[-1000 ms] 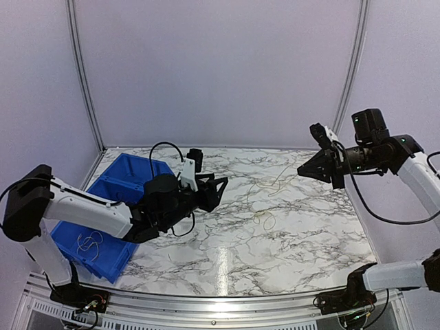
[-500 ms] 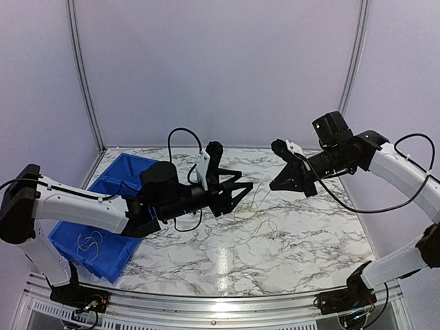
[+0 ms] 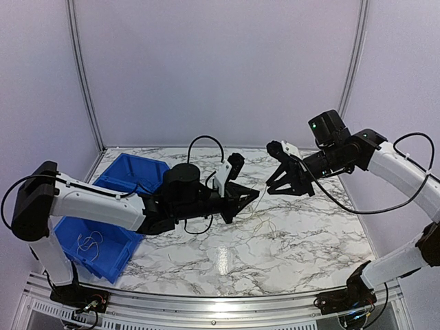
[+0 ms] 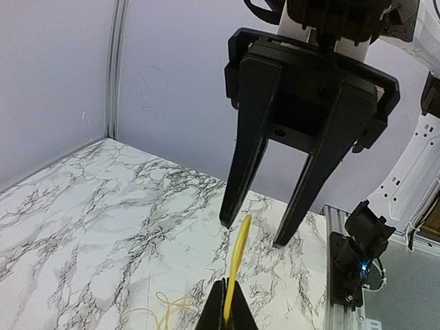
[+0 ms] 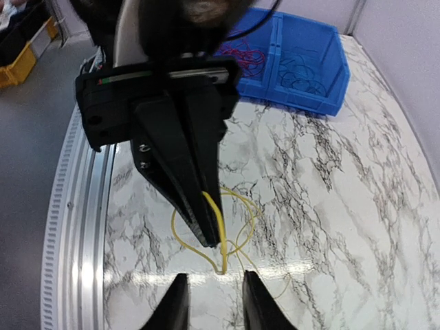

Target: Untangle the cables

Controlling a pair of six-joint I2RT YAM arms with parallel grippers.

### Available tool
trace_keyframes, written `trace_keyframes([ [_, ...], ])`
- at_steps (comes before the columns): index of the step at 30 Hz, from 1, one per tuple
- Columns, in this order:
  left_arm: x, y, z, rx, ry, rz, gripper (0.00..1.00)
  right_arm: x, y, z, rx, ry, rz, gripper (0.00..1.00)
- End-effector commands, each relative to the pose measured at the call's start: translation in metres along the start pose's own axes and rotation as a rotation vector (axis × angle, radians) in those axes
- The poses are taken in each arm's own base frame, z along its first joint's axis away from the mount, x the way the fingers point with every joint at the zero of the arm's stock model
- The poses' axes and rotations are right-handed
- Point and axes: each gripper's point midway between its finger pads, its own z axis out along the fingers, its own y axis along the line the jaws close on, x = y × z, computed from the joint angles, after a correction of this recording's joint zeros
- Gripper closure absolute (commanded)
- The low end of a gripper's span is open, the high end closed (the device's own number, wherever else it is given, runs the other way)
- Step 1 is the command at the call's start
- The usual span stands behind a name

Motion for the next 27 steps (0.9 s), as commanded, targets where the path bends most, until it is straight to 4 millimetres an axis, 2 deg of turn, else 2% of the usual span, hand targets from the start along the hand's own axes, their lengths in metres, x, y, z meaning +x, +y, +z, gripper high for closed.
trace_keyframes([
  [1,-0.042,0.003,-0.037,-0.095,-0.053,0.022,1.00,0.002,-0.006,-0.007,0.072,-0.016,-0.036,0.58],
  [3,-0.059,0.008,-0.057,-0.164,-0.045,0.042,1.00,0.009,-0.013,-0.010,0.105,-0.046,-0.031,0.49],
  [5,-0.077,0.012,-0.082,-0.224,-0.027,0.066,1.00,0.020,-0.023,-0.012,0.138,-0.062,-0.016,0.46],
  [8,-0.110,0.020,-0.124,-0.348,-0.005,0.105,1.00,0.042,-0.033,-0.004,0.160,-0.060,0.022,0.45],
  [11,-0.132,0.028,-0.171,-0.464,0.032,0.125,1.00,0.071,-0.042,0.016,0.171,-0.031,0.076,0.45],
  [13,-0.157,0.028,-0.209,-0.515,-0.011,0.125,1.00,0.091,-0.050,0.024,0.184,0.043,0.117,0.45],
  [16,-0.180,0.029,-0.259,-0.589,-0.059,0.116,1.00,0.108,-0.055,0.031,0.191,0.091,0.142,0.44],
  [20,-0.201,0.035,-0.321,-0.699,-0.116,0.106,1.00,0.118,-0.056,0.036,0.194,0.115,0.148,0.44],
  [23,-0.211,0.038,-0.360,-0.768,-0.153,0.099,1.00,0.124,-0.057,0.039,0.197,0.135,0.154,0.44],
  [27,-0.212,0.048,-0.402,-0.878,-0.171,0.108,1.00,0.134,-0.059,0.042,0.196,0.166,0.167,0.44],
])
